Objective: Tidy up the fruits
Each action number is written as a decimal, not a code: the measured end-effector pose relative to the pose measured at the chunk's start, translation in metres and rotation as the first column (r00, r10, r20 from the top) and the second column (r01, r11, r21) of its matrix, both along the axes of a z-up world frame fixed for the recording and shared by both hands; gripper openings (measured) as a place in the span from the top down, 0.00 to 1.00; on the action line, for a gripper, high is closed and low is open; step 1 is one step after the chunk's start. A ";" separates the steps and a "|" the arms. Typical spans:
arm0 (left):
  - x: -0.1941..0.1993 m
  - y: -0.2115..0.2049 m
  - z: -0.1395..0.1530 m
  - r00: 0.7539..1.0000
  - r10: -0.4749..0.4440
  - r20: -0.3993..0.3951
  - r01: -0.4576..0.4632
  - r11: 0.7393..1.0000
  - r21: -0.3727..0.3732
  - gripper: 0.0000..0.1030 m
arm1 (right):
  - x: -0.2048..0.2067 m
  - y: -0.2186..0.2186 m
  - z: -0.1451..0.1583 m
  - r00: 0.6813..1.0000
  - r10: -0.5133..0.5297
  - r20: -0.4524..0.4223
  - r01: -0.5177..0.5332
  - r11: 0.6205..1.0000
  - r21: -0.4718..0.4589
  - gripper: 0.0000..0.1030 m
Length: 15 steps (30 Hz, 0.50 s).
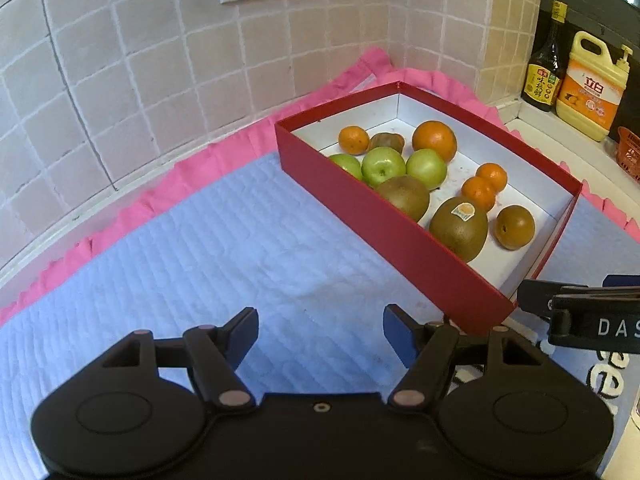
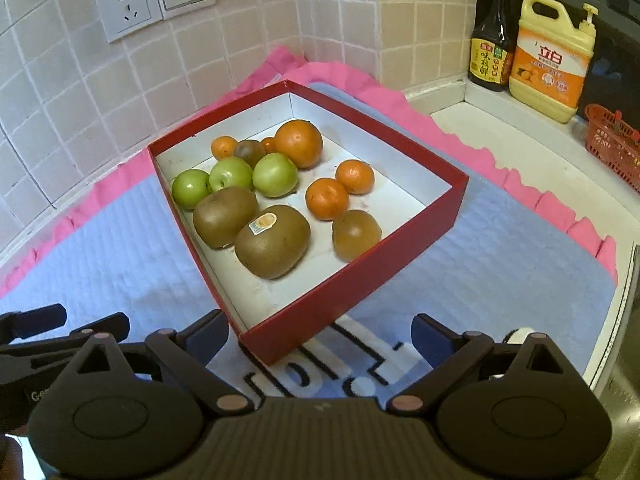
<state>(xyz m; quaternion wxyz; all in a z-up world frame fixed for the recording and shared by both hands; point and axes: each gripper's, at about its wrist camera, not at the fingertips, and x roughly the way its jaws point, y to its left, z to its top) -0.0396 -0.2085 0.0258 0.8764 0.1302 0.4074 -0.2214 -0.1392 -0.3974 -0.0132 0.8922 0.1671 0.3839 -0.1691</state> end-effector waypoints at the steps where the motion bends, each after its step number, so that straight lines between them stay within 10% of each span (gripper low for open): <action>1: -0.001 0.000 -0.001 1.000 0.007 -0.002 -0.007 1.000 -0.002 0.21 | 0.001 -0.001 0.000 1.000 0.004 -0.003 -0.004 1.000 -0.003 0.04; 15: 0.003 0.012 -0.001 0.999 0.044 -0.016 -0.044 0.999 -0.016 0.21 | 0.007 0.005 -0.004 0.999 0.034 -0.032 -0.034 0.999 0.001 0.04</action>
